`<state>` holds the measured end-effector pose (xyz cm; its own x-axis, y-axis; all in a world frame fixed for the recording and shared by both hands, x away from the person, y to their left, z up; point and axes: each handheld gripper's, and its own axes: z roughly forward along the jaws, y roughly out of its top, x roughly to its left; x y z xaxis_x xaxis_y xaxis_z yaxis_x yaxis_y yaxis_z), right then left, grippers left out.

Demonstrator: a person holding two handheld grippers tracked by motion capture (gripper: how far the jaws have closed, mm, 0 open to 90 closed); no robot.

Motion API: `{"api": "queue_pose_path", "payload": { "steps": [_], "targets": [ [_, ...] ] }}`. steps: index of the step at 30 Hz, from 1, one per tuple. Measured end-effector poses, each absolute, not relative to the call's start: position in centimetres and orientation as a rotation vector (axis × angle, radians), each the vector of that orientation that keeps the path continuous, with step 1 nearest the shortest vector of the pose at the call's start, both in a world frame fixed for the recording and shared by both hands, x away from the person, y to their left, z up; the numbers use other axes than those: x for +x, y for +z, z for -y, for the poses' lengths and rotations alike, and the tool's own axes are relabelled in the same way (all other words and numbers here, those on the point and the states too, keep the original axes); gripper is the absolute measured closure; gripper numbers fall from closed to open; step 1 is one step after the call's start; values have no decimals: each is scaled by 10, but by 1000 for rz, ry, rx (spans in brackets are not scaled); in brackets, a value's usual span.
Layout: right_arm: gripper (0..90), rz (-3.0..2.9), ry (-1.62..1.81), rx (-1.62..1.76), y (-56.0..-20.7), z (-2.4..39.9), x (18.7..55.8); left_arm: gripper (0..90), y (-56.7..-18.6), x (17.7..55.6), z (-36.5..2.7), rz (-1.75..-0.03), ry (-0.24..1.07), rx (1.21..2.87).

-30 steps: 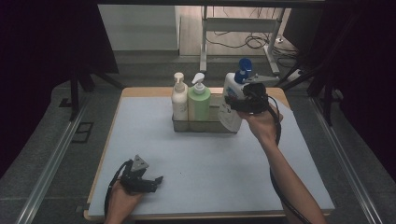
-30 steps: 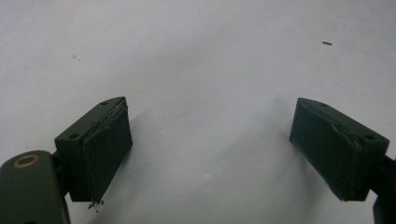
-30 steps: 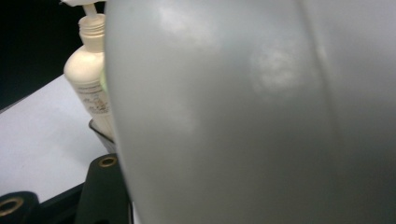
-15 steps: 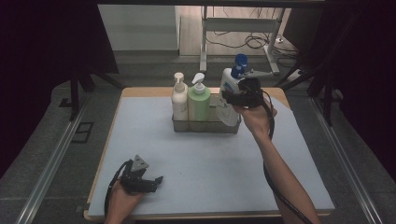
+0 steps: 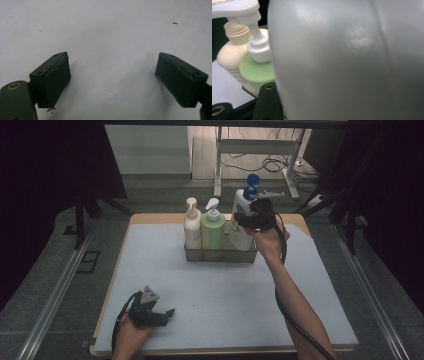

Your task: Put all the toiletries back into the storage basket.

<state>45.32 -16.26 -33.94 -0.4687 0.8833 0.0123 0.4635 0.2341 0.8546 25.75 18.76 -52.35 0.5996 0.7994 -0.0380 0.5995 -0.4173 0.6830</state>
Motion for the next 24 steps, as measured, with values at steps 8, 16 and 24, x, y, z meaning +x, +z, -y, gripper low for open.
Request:
{"api": "queue_pose_path", "payload": {
  "steps": [8, 16, 24],
  "targets": [
    [408, -2024, 1150, 1250, -351, 157, 464, 124, -524, 257, -187, -1103, 385, 2159],
    [408, -2034, 1129, 1260, -364, 154, 469, 125, -524, 257, -187, -1104, 385, 2158],
    [408, -2050, 1118, 1268, -375, 151, 471, 124, -524, 258, -188, -1100, 386, 2161]
  ]
}}
